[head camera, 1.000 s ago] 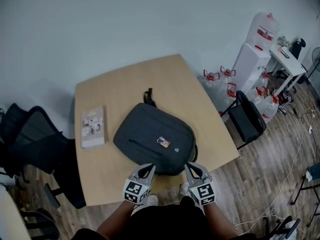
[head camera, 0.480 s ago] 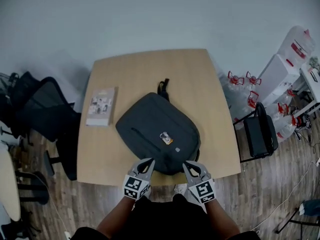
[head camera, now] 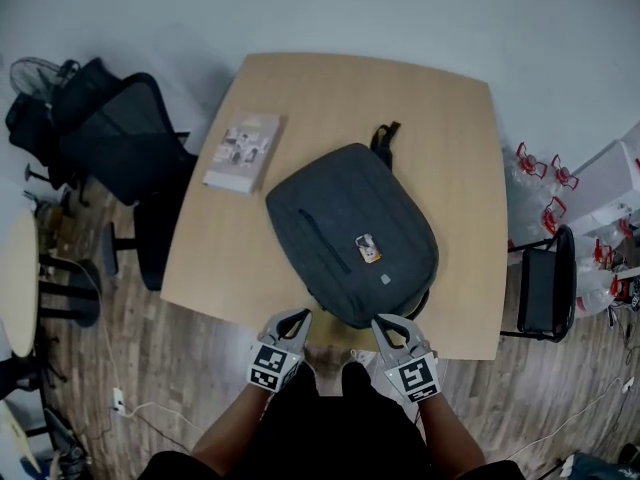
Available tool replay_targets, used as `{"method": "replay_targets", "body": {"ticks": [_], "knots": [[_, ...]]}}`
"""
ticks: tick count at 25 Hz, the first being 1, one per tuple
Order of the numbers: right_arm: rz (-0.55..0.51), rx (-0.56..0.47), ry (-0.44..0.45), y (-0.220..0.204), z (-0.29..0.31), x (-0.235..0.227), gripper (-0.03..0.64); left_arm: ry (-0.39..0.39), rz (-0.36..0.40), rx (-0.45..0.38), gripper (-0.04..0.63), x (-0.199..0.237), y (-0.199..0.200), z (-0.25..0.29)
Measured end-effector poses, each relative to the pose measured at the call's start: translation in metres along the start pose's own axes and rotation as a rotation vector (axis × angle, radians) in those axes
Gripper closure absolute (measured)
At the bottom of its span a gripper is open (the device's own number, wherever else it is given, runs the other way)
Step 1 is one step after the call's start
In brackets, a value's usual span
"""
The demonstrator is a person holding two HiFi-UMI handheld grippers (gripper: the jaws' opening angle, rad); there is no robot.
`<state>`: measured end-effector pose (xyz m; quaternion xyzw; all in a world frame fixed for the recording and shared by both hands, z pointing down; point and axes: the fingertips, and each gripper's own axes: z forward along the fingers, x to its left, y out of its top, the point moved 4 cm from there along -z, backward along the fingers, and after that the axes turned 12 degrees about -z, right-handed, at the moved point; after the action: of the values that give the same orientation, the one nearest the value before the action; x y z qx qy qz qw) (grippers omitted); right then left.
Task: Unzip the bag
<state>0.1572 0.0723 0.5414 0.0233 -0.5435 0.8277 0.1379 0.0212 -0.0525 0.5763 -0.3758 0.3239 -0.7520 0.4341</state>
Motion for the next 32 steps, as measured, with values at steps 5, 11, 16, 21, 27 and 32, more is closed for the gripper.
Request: {"method": "replay_targets", "body": {"ticks": [5, 11, 16, 21, 27, 32], "knots": [[-0.012, 0.032, 0.016, -0.001, 0.008, 0.009, 0.614, -0.027, 0.006, 0.054, 0.575, -0.002, -0.023, 0.010], [-0.017, 0.053, 0.031, -0.005, 0.009, 0.016, 0.612, -0.051, 0.018, 0.100, 0.501, -0.003, -0.034, 0.032], [-0.018, 0.064, 0.055, -0.011, 0.007, 0.019, 0.612, -0.087, 0.080, 0.156, 0.474, -0.008, -0.037, 0.049], [-0.018, 0.061, 0.069, -0.013, 0.007, 0.017, 0.612, -0.119, 0.100, 0.195, 0.476, -0.011, -0.035, 0.056], [-0.035, 0.068, 0.085, -0.010, 0.009, 0.015, 0.612, -0.134, 0.104, 0.204, 0.531, -0.012, -0.036, 0.052], [-0.008, 0.049, 0.077, -0.011, 0.010, 0.018, 0.612, -0.131, 0.068, 0.186, 0.534, -0.012, -0.035, 0.045]]}}
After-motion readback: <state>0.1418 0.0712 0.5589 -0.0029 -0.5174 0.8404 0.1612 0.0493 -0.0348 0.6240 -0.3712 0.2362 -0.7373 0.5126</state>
